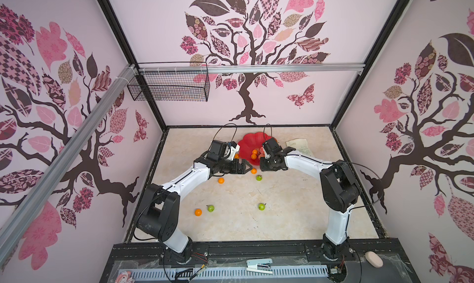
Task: Place and organize the fake fruits in the fruit bowl
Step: 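Lift the kumquat and carry it over the bowl with the right gripper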
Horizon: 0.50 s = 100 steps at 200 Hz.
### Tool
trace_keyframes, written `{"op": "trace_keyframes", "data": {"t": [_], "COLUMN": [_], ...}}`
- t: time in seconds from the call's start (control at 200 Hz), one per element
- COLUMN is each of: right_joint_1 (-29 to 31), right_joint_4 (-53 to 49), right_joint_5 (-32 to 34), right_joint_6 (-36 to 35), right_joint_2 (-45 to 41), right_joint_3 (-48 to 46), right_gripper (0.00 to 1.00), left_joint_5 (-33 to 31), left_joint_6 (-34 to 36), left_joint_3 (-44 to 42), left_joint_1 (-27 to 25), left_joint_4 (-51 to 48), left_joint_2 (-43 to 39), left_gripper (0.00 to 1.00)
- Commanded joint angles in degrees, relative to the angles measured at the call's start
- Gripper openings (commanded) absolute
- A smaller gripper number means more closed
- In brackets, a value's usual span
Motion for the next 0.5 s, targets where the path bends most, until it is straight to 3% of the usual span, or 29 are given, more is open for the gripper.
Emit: {"op": "trace_keyframes", "data": {"t": [0.0,0.22,0.495], "right_joint_1": [0.05,0.05,0.11], "right_joint_4": [-2.13,-3.50,-5.53], "right_joint_5": [0.60,-0.30,-0.68], "right_joint_6": [-0.20,-0.19,-1.61], "right_joint_2": [-3.84,-4.32,2.06], "right_joint_3": [0.37,3.79,11.06], "right_gripper": [0.37,0.38,0.38], "left_joint_5": [-0.14,1.51,1.99], "left_joint_6": [1.00,-1.77,-8.19], "left_joint_3": [2.46,2.74,2.80], "left_joint_1": [0.15,2.67,7.55], "left_joint_4": [1.75,4.07,7.21], "left_joint_2": [-1.48,-0.22,1.43], "left_gripper": [0.98,0.98,0.98]}}
